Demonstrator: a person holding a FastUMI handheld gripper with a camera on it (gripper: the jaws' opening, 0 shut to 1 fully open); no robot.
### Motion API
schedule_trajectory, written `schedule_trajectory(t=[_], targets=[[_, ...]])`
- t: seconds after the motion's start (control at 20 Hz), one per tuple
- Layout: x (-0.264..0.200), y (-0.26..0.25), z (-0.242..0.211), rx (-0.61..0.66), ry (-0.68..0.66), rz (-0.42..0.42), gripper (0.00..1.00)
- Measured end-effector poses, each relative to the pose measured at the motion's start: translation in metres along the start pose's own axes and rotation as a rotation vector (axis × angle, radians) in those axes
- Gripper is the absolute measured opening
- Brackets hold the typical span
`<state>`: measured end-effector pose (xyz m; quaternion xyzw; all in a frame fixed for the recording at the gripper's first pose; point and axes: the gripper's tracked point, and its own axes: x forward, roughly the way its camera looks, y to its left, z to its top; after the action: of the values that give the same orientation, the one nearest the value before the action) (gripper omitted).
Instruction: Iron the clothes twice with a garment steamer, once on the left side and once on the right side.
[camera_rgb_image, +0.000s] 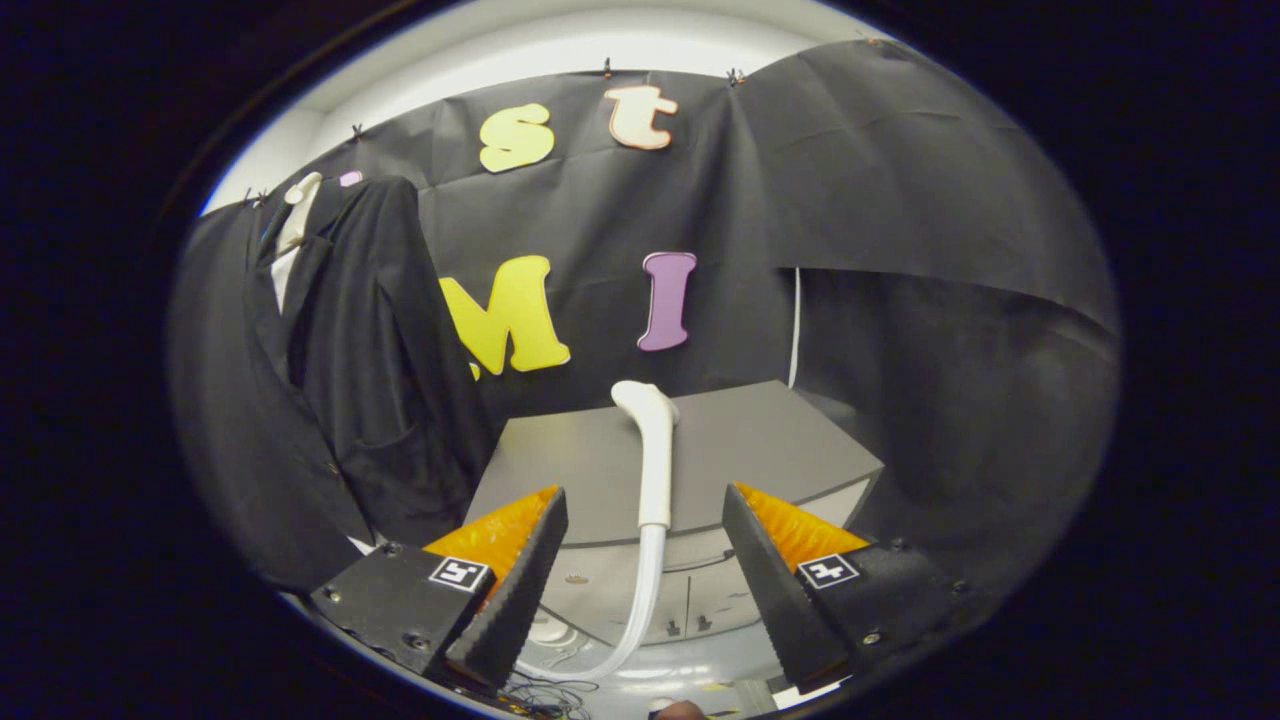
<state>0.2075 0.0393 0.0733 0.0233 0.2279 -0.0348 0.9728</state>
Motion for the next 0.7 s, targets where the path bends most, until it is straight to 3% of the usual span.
schedule_trajectory(t=[0.3,0.7], targets=[[0.087,-0.004,0.008,-0.049,0.200,0.013,0.97],[0.169,-0.003,-0.026,-0.058,0.450,0.052,0.94]])
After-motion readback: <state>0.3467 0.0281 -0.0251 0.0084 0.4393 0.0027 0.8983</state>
